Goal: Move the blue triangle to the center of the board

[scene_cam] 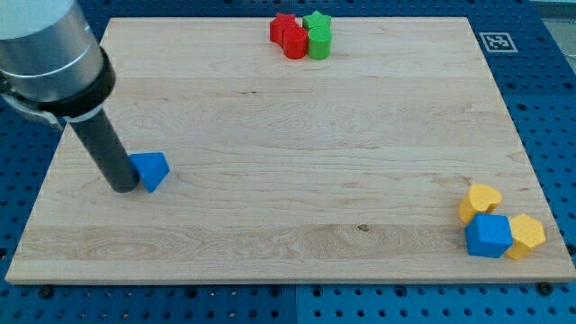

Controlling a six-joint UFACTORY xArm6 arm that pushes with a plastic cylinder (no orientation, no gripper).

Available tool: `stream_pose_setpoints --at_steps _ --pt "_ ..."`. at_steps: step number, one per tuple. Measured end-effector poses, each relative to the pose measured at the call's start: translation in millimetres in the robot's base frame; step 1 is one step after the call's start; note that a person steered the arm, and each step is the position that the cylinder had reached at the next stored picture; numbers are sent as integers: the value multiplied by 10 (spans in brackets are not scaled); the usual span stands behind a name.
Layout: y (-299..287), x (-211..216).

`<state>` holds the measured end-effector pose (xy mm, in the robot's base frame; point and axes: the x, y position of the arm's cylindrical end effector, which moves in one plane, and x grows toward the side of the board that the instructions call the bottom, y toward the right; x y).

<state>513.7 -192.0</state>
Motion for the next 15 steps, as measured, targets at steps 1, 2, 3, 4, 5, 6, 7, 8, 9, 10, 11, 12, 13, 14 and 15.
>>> stream_pose_setpoints --at_steps 1,2,3,4,5,6,7,8,9,10,11,12,13,14,15 --pt "245 -28" --pt "341 -159" --pt "492 -274" --pt "771 -382" --pt "1041 -522" --pt "1242 -689" --pt "1206 -696" --pt "844 -697" --pt "652 -905" --pt "652 -1095" --pt "662 -1095" --pt "880 -1095" --pt "1292 -1096" --pt "1661 -1096" --pt "1699 -1096"
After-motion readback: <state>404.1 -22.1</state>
